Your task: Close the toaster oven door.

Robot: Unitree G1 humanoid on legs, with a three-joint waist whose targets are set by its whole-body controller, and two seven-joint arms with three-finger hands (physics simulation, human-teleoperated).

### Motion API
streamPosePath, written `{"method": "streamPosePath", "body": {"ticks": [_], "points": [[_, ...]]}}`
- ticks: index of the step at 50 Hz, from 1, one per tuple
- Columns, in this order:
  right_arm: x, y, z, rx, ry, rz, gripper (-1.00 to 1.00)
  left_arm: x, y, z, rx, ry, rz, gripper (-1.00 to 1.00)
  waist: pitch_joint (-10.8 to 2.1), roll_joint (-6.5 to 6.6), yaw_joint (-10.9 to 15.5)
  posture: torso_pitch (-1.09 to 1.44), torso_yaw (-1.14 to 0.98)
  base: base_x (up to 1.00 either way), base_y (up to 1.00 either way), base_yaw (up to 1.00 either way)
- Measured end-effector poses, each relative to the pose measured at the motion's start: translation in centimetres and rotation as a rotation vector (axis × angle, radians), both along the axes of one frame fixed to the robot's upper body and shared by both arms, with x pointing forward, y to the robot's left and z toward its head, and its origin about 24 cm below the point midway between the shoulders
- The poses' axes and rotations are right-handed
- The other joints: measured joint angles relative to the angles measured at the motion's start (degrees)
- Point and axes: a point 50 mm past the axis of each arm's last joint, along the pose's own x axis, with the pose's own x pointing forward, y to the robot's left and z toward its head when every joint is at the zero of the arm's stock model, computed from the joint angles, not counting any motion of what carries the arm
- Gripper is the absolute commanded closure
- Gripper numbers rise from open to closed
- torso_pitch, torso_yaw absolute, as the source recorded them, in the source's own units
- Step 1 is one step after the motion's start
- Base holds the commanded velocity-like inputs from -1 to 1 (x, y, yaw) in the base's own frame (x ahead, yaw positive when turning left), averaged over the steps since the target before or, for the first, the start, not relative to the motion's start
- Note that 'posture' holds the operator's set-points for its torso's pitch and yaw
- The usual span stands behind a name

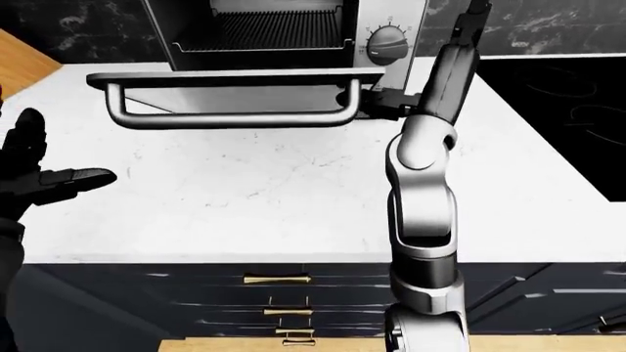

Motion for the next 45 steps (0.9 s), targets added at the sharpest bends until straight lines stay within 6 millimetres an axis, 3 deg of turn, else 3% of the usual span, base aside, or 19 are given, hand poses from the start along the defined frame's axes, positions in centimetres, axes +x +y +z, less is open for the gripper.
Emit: {"method": "streamPosePath", "body": {"ticks": [17,26,34,45], "points": [[0.2,-0.1,0.4,0.000,0.000,-0.008,-1.00,-0.6,-2.2,0.1,0.005,0.015,-0.047,-1.00,-0.02,-0.09,0.0,0.00,0.00,0.00,0.00,0.00],[0.2,-0.3,0.6,0.003,-0.003,-0.017,-1.00,-0.8,-4.0,-1.6,-0.012,0.060,-0.101,-1.00,-0.11,-0.29,0.1,0.00,0.00,0.00,0.00,0.00],[0.4,-0.3,0.6,0.008,0.001,-0.022,-1.00,-1.2,-5.5,-1.5,-0.014,0.061,-0.155,-1.00,-0.24,-0.44,0.1,0.00,0.00,0.00,0.00,0.00],[0.4,-0.4,0.7,0.011,-0.003,-0.029,-1.00,-1.2,-7.0,-2.8,-0.017,0.117,-0.199,-1.00,-0.23,-0.58,0.2,0.00,0.00,0.00,0.00,0.00]]}}
